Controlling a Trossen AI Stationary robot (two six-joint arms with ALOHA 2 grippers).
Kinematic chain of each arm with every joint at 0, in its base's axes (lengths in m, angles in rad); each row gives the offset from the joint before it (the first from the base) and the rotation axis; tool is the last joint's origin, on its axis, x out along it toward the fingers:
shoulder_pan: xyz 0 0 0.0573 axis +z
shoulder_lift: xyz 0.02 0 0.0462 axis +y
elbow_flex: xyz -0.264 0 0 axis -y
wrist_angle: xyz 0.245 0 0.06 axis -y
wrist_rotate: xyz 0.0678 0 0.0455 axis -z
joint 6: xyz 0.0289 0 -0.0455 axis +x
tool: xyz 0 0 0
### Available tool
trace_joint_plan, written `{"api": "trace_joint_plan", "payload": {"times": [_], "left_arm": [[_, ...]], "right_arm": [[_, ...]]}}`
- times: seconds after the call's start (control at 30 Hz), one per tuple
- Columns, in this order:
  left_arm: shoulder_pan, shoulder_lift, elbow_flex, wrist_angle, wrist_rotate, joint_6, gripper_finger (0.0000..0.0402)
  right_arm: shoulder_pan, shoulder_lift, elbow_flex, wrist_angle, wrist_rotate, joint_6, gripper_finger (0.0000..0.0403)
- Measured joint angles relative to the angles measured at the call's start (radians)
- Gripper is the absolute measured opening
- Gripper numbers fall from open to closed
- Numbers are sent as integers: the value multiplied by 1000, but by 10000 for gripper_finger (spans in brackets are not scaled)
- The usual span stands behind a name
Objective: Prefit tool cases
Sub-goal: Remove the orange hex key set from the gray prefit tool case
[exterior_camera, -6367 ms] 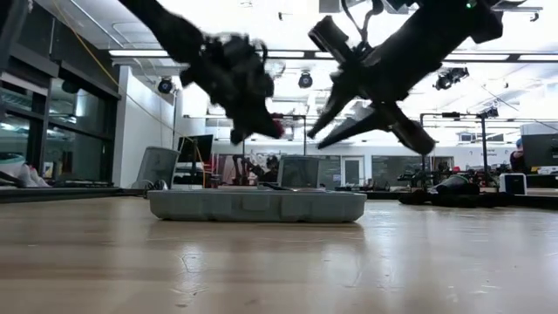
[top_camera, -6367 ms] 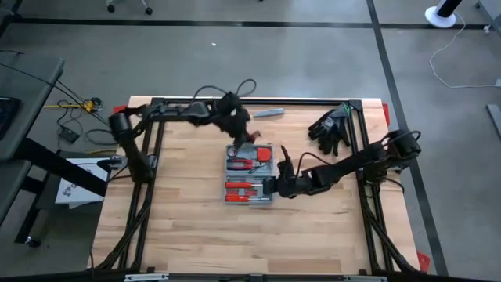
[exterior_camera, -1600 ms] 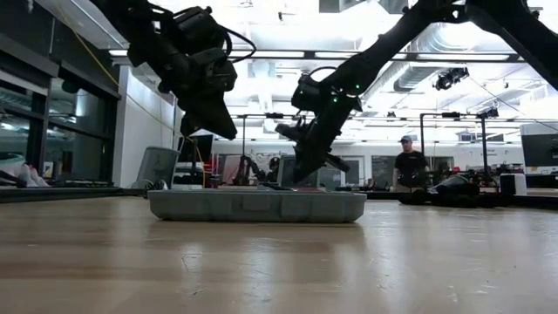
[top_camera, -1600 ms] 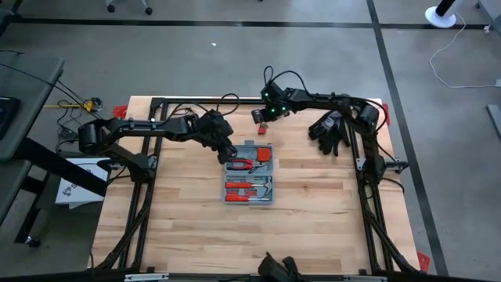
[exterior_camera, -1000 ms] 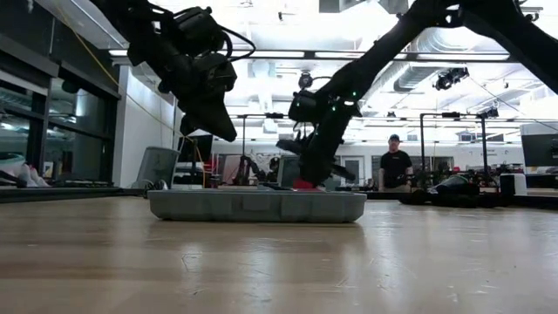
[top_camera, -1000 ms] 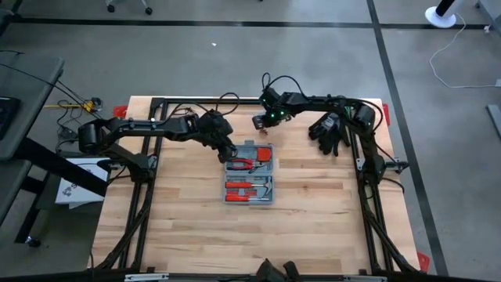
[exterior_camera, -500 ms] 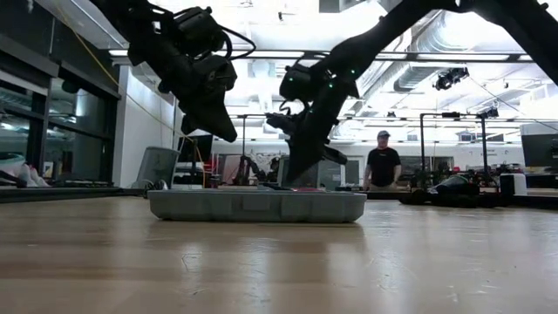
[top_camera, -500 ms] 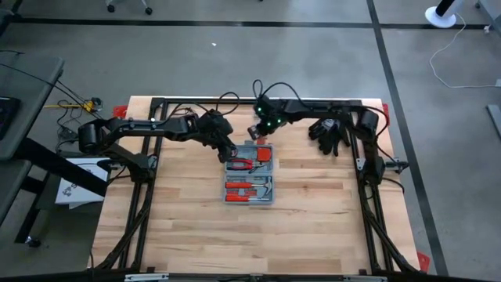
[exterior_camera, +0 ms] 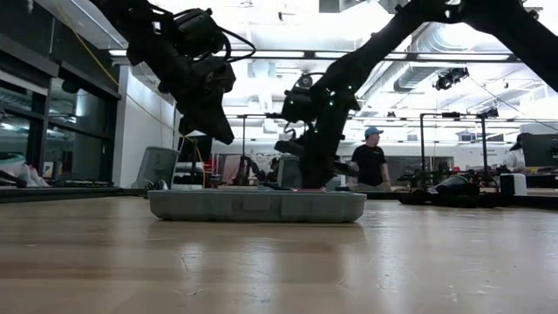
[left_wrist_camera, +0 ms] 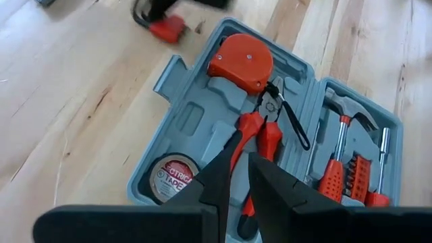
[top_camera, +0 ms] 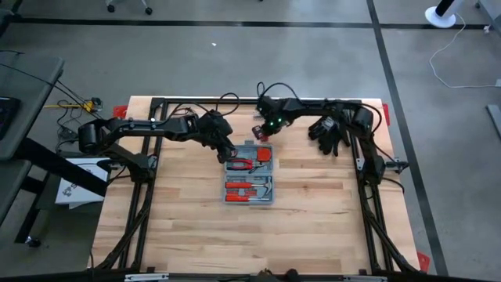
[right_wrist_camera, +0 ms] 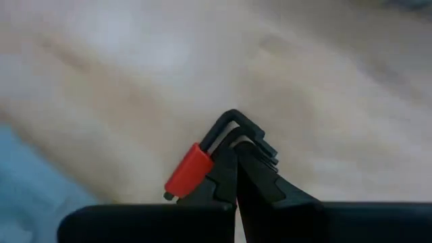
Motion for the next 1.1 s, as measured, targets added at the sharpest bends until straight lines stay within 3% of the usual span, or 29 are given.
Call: {"api": "trace_joint_plan", "payload": {"times": [0.4, 1.1], "left_arm": [[0, 0, 0, 1, 0, 0, 46], [0, 0, 0, -2, -30, 10, 46]], "right_arm": [[-42, -92, -4, 18, 34, -12, 0], [-82, -32, -4, 28, 15, -17, 0]]}}
